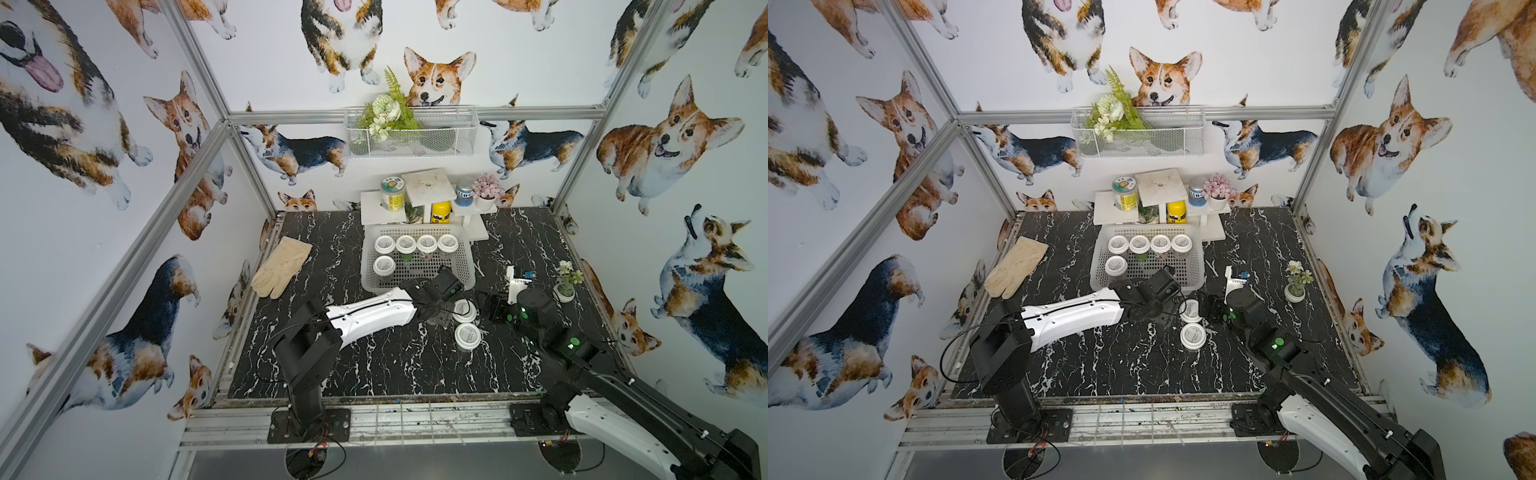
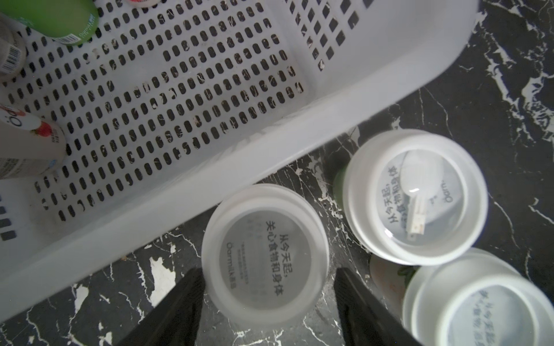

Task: Put the yogurt in the basket
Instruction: Pick up the yogurt from the center of the board.

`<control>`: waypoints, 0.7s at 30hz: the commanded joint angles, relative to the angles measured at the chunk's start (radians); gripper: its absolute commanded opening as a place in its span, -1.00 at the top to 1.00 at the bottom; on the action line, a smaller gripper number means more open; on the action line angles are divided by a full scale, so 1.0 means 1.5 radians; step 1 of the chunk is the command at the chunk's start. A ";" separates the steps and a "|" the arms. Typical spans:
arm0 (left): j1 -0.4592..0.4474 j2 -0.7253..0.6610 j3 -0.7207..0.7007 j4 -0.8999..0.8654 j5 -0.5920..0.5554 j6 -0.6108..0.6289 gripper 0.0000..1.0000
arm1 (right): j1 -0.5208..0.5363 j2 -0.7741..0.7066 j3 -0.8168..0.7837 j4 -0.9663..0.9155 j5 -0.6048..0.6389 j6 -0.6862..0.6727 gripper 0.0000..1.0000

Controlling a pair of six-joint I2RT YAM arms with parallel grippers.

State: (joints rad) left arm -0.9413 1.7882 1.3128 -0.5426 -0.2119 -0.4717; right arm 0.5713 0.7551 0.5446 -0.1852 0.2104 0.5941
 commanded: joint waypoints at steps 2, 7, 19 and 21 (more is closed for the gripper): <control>0.002 0.003 -0.001 0.004 0.010 0.005 -0.38 | 0.000 0.002 0.001 0.022 0.001 -0.007 -0.64; 0.003 0.007 0.003 0.000 0.010 0.004 -0.24 | 0.000 0.002 0.001 0.021 0.002 -0.007 -0.64; 0.002 -0.004 0.000 -0.001 0.014 0.003 -0.16 | 0.000 0.006 0.002 0.023 0.001 -0.009 -0.64; 0.002 -0.006 -0.002 0.000 0.014 0.003 -0.14 | 0.000 0.006 0.002 0.023 0.001 -0.009 -0.64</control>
State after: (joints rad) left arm -0.9390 1.7874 1.3136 -0.5426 -0.2001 -0.4717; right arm 0.5713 0.7647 0.5446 -0.1852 0.2100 0.5941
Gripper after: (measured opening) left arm 0.574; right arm 0.818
